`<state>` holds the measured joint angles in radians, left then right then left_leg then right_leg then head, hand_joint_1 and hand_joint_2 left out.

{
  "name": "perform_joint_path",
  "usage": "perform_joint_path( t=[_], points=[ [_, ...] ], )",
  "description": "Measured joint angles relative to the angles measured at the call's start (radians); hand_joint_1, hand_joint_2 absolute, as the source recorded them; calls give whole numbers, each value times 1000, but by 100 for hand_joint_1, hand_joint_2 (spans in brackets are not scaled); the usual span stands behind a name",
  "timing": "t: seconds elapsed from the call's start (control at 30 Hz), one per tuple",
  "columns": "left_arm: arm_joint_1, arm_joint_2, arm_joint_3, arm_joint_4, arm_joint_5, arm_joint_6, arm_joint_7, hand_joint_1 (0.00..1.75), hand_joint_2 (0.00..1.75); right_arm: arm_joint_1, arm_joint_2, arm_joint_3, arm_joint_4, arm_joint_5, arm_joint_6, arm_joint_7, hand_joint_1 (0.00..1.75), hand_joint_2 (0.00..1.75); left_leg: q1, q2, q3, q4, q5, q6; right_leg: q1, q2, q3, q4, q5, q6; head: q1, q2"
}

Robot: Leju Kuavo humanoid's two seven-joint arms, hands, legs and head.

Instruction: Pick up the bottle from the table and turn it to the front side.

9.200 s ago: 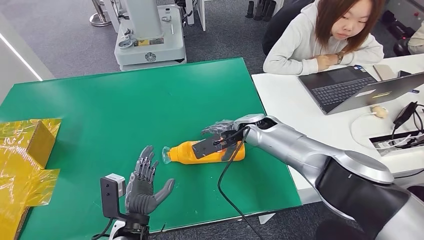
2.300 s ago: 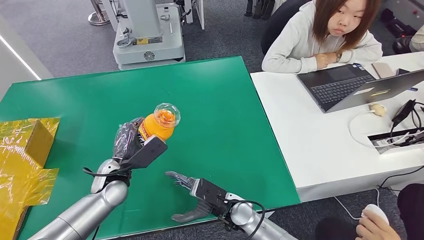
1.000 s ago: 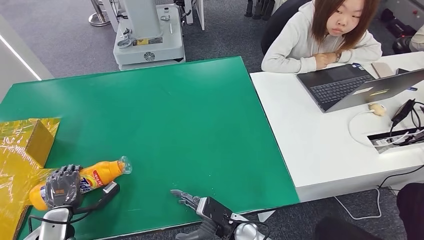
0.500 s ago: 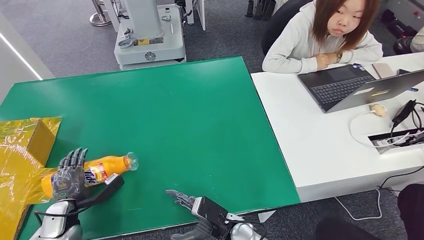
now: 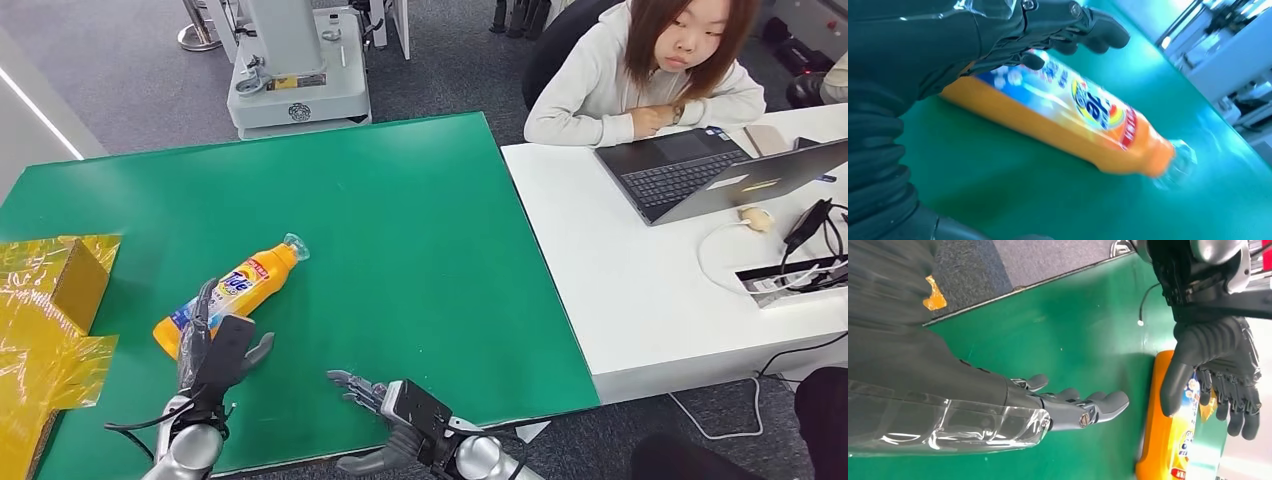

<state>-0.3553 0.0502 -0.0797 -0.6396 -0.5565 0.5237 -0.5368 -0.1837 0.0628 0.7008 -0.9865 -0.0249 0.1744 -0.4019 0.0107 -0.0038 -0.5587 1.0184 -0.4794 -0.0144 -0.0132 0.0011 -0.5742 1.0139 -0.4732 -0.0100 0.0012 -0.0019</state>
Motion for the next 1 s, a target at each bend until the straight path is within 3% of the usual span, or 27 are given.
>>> perform_joint_path(
  t=[0.27, 0.4, 0.53, 0.7, 0.93, 0.97, 1.0],
  points=[
    [91, -60, -32, -202, 341, -102, -121, 0, 175, -2, 0, -2, 22, -32, -7, -29, 0, 175, 0, 0, 0, 0, 0, 0, 0, 0, -1, 0, 0, 0, 0, 0],
    [158, -88, -105, -370, 436, -118, -152, 0, 175, 13, -2, -24, -6, -80, -31, -50, 0, 175, 0, 0, -1, 0, -1, 1, 0, 0, -1, -1, 0, 0, 0, 0],
    [203, -111, -208, -502, 539, -202, -145, 0, 175, 65, -7, -83, -98, -139, -92, -97, 0, 175, 0, 0, -2, 0, -2, 2, 0, -1, -1, -2, 0, 1, 0, 0],
    [208, -136, -300, -558, 622, -249, -124, 0, 175, 154, -18, -181, -261, -155, -172, -123, 0, 175, 0, -1, -2, 0, -2, 2, 0, -1, -1, -2, 0, 1, 0, 0],
    [191, -151, -307, -565, 642, -271, -121, 0, 175, 236, -21, -274, -423, -71, -250, -144, 0, 175, 0, 0, -1, 0, -1, 2, 0, -1, -1, -1, 0, 0, 0, 0],
    [190, -151, -307, -567, 641, -272, -120, 0, 175, 246, -21, -283, -441, -64, -251, -139, 0, 131, 0, 0, -1, 0, -1, 2, 0, -1, -1, -1, 0, 0, 0, 0],
    [190, -151, -307, -568, 641, -273, -119, 0, 175, 251, -21, -287, -450, -61, -251, -137, 0, 116, 0, 0, -1, 0, -1, 2, 0, -1, -1, -1, 0, 0, 0, 0]
  ],
)
